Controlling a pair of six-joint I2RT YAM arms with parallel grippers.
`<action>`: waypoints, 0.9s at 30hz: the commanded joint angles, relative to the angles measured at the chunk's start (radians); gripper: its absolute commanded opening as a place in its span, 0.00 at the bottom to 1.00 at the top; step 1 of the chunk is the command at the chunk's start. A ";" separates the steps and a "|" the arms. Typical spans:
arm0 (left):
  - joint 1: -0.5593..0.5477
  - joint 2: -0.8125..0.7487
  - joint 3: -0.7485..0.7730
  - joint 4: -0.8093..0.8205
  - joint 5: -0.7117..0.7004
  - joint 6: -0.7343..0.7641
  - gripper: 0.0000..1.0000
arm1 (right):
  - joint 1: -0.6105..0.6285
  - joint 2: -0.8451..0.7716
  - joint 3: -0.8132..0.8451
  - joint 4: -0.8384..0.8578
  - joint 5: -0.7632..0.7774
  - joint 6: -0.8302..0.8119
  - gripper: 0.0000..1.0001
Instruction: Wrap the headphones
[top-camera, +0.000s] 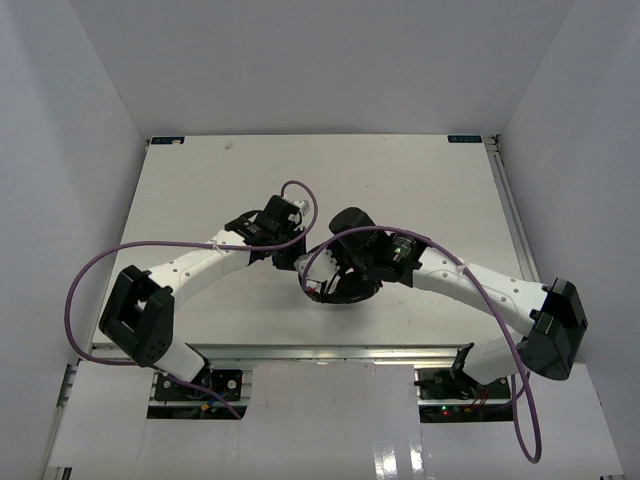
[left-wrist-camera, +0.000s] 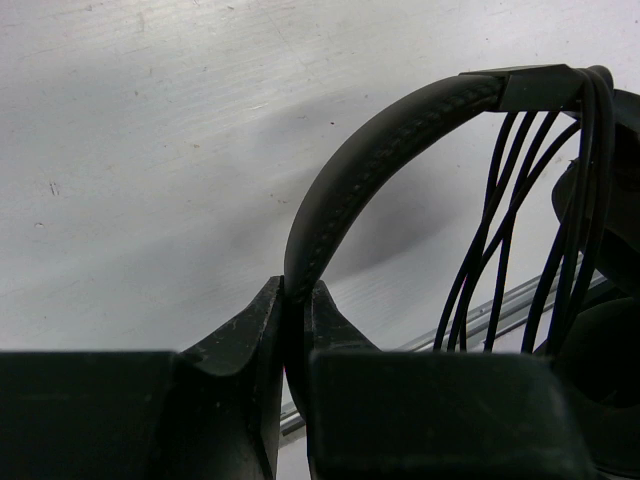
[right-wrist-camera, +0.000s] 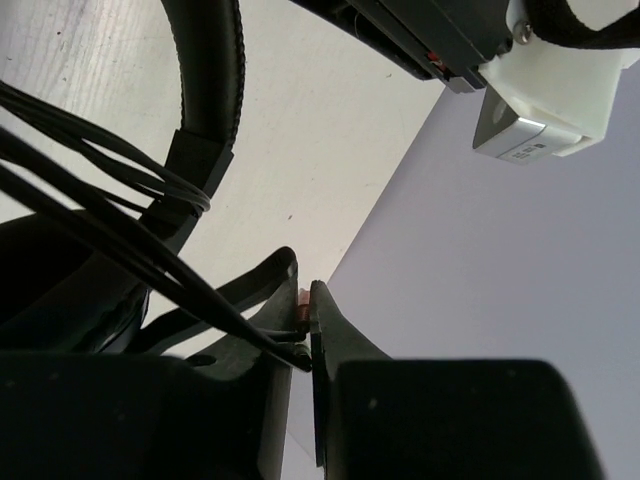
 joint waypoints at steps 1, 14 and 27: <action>-0.001 -0.071 0.024 0.004 0.063 -0.016 0.00 | -0.004 0.017 0.022 0.042 -0.014 0.022 0.17; 0.000 -0.073 -0.006 -0.060 0.043 0.010 0.00 | -0.015 0.001 -0.014 0.001 -0.002 -0.017 0.39; 0.000 -0.023 0.012 -0.081 0.059 0.032 0.00 | -0.032 -0.056 -0.007 -0.089 -0.036 -0.049 0.80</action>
